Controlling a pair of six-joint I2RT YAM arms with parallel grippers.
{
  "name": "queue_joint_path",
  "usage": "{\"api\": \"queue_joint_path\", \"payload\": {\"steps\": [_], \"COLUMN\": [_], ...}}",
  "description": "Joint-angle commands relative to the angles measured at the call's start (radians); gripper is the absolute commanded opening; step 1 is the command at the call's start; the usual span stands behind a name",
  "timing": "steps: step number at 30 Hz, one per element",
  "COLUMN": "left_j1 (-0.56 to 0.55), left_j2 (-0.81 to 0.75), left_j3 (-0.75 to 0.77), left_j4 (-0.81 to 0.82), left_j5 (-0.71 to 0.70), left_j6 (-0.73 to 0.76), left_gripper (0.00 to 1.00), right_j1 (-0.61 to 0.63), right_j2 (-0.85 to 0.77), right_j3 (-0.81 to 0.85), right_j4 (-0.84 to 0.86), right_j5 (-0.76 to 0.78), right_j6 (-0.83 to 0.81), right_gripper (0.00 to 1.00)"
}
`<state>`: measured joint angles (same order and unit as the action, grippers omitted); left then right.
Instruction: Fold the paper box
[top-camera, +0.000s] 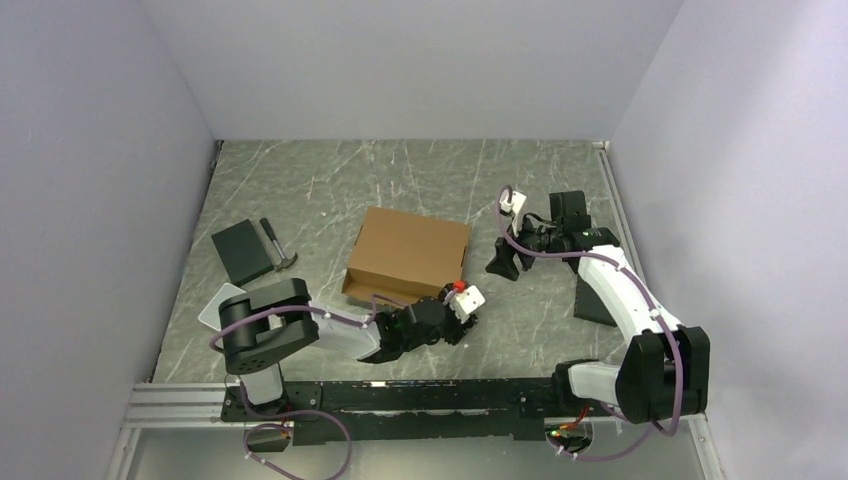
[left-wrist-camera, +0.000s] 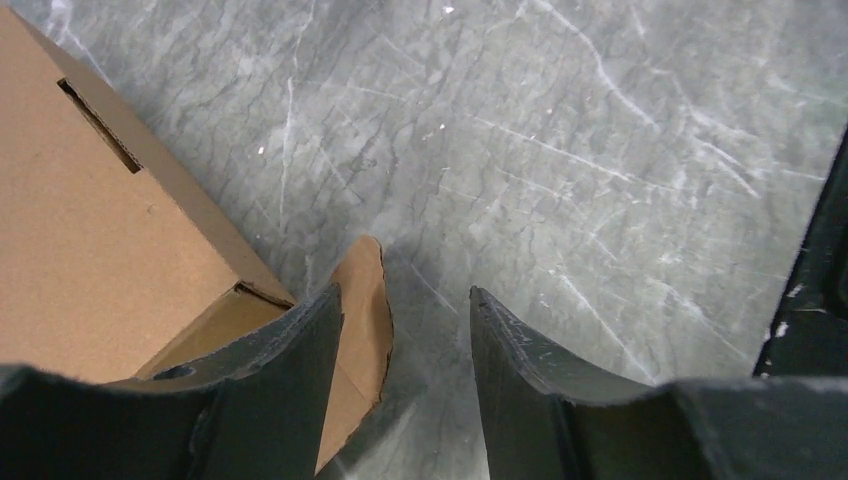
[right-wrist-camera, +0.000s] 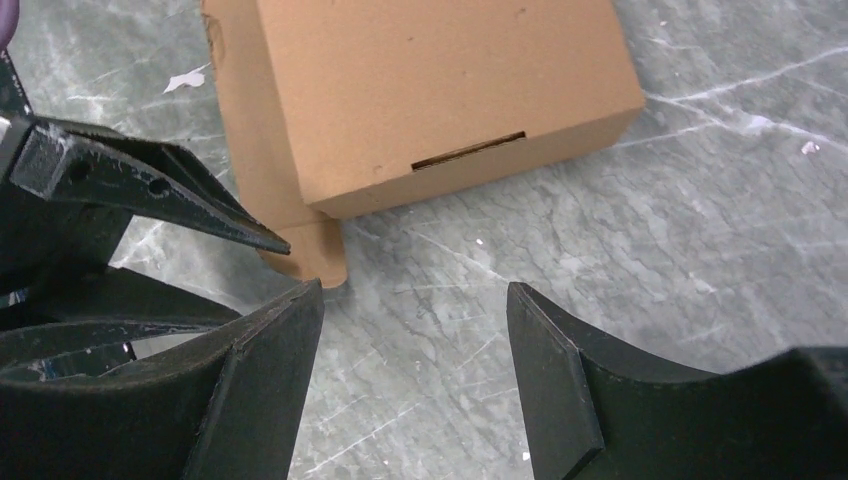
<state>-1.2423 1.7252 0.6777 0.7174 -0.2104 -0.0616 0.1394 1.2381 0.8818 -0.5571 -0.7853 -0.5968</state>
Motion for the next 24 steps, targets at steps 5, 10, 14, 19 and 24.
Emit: {"api": "queue_joint_path", "payload": {"steps": [5, 10, 14, 19, 24], "left_j1": [-0.031, -0.047, -0.051, -0.051, -0.051], "left_j2": [0.043, 0.068, 0.075, 0.079, 0.087], "left_j3": [0.102, 0.131, 0.135, 0.138, 0.146], "left_j4": [-0.119, -0.156, -0.159, -0.162, -0.169], "left_j5": [-0.197, -0.236, -0.236, -0.237, -0.242], "left_j6": [0.046, 0.050, 0.049, 0.049, 0.049], "left_gripper": [0.49, 0.43, 0.37, 0.33, 0.22], "right_j1": [-0.041, -0.046, -0.049, -0.050, -0.052], "right_j2": [-0.001, 0.003, 0.003, 0.007, 0.013], "right_j3": [0.040, 0.042, 0.042, 0.043, 0.045], "right_j4": [0.045, 0.043, 0.042, 0.039, 0.036], "right_j5": [-0.015, -0.023, -0.026, -0.030, -0.034], "right_j6": [0.053, 0.054, 0.055, 0.055, 0.055], "right_gripper": [0.71, 0.71, 0.71, 0.71, 0.71]}}
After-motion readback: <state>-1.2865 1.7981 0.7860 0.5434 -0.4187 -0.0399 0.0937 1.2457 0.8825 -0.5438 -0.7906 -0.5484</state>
